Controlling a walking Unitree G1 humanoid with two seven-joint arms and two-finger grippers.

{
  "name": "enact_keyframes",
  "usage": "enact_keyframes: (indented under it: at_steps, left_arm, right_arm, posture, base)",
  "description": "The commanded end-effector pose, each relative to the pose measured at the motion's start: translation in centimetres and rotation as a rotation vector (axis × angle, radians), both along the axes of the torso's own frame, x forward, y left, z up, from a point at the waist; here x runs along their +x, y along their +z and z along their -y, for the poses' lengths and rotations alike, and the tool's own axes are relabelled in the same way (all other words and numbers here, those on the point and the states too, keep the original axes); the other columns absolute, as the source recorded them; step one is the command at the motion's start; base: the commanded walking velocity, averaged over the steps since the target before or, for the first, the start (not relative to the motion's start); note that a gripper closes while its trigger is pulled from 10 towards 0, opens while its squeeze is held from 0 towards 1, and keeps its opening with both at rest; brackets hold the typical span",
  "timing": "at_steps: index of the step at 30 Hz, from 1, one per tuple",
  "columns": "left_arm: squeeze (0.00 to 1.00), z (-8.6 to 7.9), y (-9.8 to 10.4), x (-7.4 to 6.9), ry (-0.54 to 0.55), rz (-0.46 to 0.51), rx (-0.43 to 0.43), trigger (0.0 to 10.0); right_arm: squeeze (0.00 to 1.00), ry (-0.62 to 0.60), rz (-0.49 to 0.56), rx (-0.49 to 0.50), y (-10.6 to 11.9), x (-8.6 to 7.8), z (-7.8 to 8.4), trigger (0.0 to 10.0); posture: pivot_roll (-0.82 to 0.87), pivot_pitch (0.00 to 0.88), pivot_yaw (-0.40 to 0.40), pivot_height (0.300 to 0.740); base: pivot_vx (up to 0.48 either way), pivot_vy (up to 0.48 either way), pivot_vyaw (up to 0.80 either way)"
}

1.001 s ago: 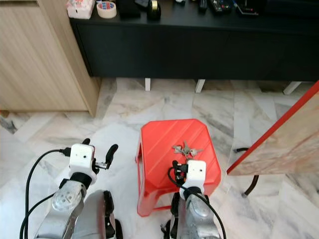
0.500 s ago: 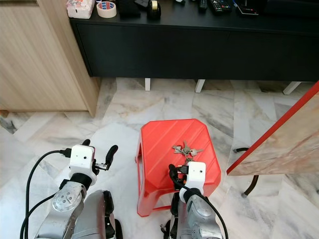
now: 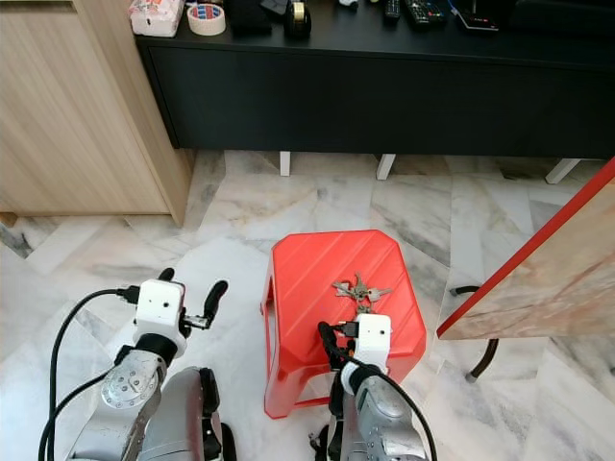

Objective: Hang keys on a hook

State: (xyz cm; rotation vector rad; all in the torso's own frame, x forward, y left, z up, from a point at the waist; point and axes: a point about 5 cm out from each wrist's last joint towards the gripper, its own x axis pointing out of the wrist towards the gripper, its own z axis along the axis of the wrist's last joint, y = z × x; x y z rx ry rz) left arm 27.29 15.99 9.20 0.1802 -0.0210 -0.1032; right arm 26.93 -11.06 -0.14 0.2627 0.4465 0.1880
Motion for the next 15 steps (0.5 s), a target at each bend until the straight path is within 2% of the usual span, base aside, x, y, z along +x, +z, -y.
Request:
enact_keyframes:
  at_steps: [1,15]
  left_arm:
    - [0.0,0.18,-0.44,-0.31,-0.002,-0.009,-0.001,10.0]
    - [0.0,0.12,-0.63,-0.73,0.002,-0.016,0.0,10.0]
  right_arm:
    - [0.0,0.001,-0.057,0.006,-1.07,-0.81,-0.5,10.0]
    - [0.0,-0.042,-0.056,-0.018,-1.21,-0.18,-0.01,10.0]
  posture:
    - [0.11,0.172,-0.106,0.593]
    - [0.11,0.193,-0.106,0.593]
  base:
    - [0.0,0.0,0.0]
    - [0.0,0.0,0.0]
